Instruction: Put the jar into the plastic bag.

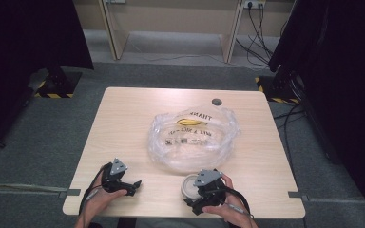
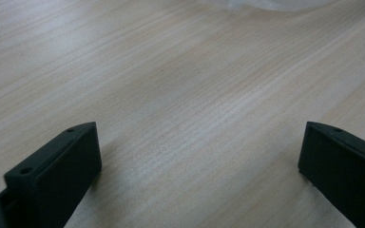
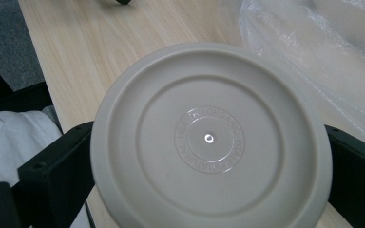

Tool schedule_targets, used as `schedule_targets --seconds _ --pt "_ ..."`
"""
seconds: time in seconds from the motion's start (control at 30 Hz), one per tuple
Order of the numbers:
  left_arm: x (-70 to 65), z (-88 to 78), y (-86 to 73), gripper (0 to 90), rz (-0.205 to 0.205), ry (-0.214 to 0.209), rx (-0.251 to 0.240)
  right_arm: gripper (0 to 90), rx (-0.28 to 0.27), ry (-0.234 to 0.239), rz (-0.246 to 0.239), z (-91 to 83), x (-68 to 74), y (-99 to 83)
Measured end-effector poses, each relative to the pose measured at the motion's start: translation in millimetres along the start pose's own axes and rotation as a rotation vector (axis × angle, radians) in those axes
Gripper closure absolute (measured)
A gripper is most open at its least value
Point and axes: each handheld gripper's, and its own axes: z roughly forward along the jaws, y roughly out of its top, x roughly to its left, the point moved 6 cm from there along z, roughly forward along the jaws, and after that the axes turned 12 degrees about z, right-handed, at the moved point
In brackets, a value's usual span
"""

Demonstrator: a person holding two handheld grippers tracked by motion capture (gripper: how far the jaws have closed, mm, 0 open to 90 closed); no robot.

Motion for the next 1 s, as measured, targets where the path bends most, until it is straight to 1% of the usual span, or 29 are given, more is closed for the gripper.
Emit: schedule_targets --seconds 0.17,0.23,0.37,0.47,0.53,0.63,0.8,0.9,1.0 --pt "0.0 0.0 0.0 0.0 0.000 0.000 0.000 6.3 0.009 0.002 -0.002 4.0 0.1 0.7" --pt "0.0 0.0 0.0 0.0 0.000 0.000 0.000 9.2 0.013 0.002 -0.005 5.1 0.3 0.3" --pt "0.0 0.0 0.0 0.0 0.000 0.000 0.000 9.5 0.014 0.004 -0.012 5.6 0.6 0.1" --pt "0.0 0.0 0.0 0.0 0.000 0.000 0.000 10.0 0.012 0.007 0.000 4.8 1.1 0.1" --pt "0.0 0.0 0.0 0.0 0.000 0.000 0.000 10.2 0.006 0.018 0.015 3.4 1.1 0.9" --pt "0.0 0.0 0.0 0.0 0.000 0.000 0.000 10.2 0.006 0.006 0.007 1.4 0.7 1.4" --pt "0.0 0.0 0.0 0.0 0.000 0.000 0.000 10.2 -0.018 0.012 0.011 -7.1 1.0 6.7" --pt "0.0 -0.1 0.0 0.0 0.000 0.000 0.001 10.1 -0.030 0.001 -0.001 -12.9 0.3 12.0" --pt "0.1 -0.1 -0.1 0.0 0.001 -0.001 0.002 10.2 -0.038 0.005 -0.006 -17.5 0.6 17.2"
